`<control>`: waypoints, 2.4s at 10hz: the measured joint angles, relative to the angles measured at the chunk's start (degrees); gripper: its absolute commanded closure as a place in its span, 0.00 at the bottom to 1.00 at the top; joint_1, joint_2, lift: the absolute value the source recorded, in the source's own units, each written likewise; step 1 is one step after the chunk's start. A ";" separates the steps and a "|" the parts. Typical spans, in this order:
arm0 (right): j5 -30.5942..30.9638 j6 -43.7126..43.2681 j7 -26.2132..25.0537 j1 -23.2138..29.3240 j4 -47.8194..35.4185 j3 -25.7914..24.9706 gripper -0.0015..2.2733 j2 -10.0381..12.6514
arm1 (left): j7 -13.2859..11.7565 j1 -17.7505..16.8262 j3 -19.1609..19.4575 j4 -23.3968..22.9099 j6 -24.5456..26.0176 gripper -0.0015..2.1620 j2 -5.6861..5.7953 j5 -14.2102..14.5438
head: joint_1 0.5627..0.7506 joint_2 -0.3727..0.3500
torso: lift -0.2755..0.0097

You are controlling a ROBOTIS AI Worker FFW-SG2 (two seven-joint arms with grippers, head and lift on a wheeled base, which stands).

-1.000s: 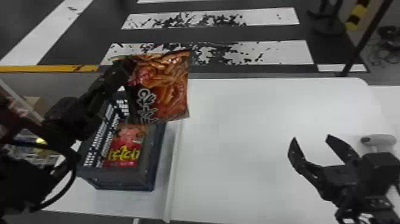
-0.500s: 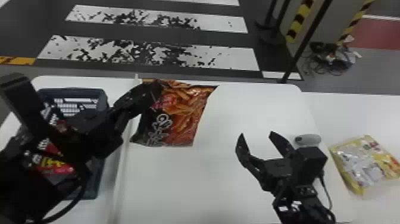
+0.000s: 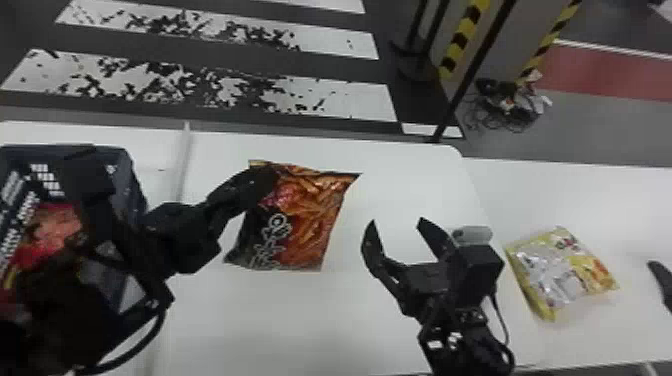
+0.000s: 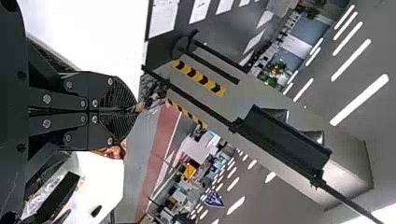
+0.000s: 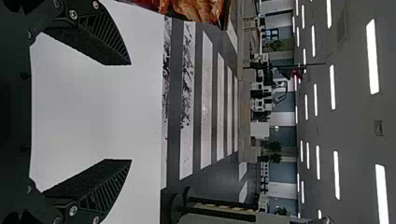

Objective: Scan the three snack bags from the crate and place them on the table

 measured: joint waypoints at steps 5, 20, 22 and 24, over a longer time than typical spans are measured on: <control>-0.57 -1.02 -1.04 -0.59 0.52 -0.63 0.07 -0.02 | 1.35 -6.62 0.83 19.11 -5.50 0.99 -3.13 13.77 | 0.70 0.20 | 0.75; -1.65 -1.20 -1.04 -1.41 0.92 -0.12 0.07 -0.71 | 3.45 -23.65 -12.66 60.15 -25.92 0.99 -5.49 7.12 | 0.70 0.16 | 0.75; -1.81 -1.20 -1.04 -2.07 1.24 0.44 0.07 -0.64 | 4.36 -23.69 -19.18 61.58 -26.76 0.99 -5.49 5.61 | 0.70 0.10 | 0.75; -1.74 -1.20 -0.98 -2.25 1.37 1.00 0.07 -0.45 | 5.47 -23.71 -23.00 61.64 -26.89 0.81 -5.49 3.48 | 0.70 0.05 | 0.75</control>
